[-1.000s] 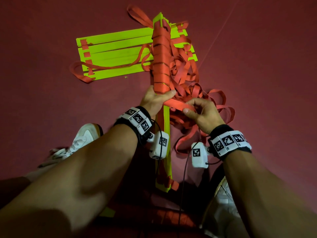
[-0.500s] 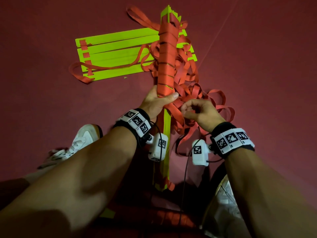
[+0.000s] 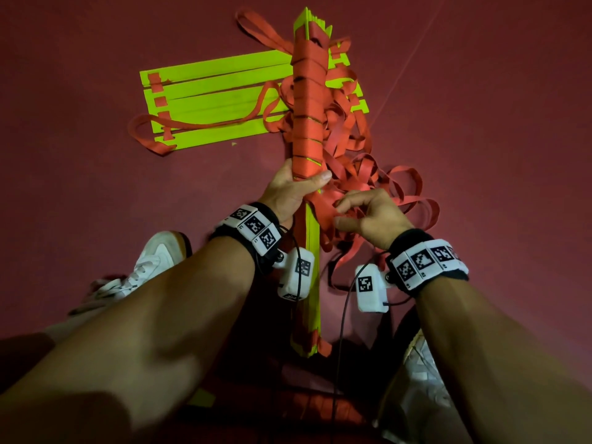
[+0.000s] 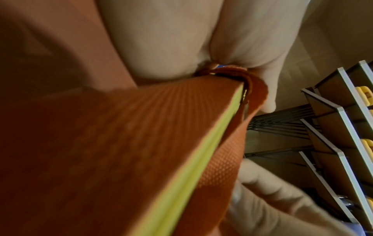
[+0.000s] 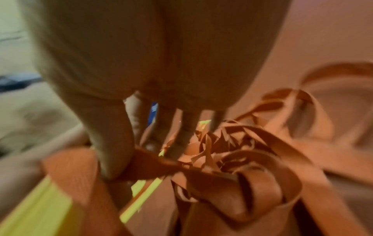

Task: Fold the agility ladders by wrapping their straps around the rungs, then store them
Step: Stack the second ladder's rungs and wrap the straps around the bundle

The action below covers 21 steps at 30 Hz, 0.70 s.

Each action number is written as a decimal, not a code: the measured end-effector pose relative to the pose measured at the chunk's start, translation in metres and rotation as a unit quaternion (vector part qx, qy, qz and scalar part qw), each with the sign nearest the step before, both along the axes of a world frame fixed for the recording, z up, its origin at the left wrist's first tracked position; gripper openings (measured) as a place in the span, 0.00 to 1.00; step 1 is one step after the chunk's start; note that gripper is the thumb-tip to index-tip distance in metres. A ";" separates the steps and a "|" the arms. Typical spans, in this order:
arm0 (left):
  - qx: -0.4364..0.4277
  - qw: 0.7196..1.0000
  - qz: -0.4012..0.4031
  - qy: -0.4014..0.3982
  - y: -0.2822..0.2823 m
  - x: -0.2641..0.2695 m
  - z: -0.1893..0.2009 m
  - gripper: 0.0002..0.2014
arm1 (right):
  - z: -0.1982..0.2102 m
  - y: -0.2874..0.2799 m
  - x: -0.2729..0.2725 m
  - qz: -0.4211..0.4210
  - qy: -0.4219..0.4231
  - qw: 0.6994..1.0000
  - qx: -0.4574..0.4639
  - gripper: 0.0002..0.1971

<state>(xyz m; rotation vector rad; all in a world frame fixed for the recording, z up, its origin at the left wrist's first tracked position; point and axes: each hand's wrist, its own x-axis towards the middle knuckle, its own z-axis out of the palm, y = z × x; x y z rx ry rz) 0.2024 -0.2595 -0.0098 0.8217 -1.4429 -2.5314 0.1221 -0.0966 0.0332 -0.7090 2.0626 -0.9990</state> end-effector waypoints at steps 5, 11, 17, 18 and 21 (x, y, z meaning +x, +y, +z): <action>0.007 1.000 -0.003 0.003 0.001 -0.001 0.002 0.30 | 0.002 -0.003 0.006 0.014 0.059 0.998 -0.033 0.18; 0.018 1.000 0.005 0.002 -0.001 -0.002 0.001 0.25 | -0.006 -0.006 0.013 0.017 0.095 0.995 0.000 0.13; 0.017 1.000 0.016 0.005 -0.004 -0.002 0.001 0.30 | -0.005 -0.007 0.021 -0.046 -0.002 0.996 -0.080 0.11; 0.017 1.000 0.018 0.004 -0.005 -0.002 0.002 0.30 | -0.006 -0.006 0.021 -0.040 0.004 0.996 -0.075 0.13; 0.017 0.999 0.029 0.001 -0.004 -0.002 0.002 0.35 | -0.006 -0.006 0.020 -0.026 0.012 0.998 -0.054 0.03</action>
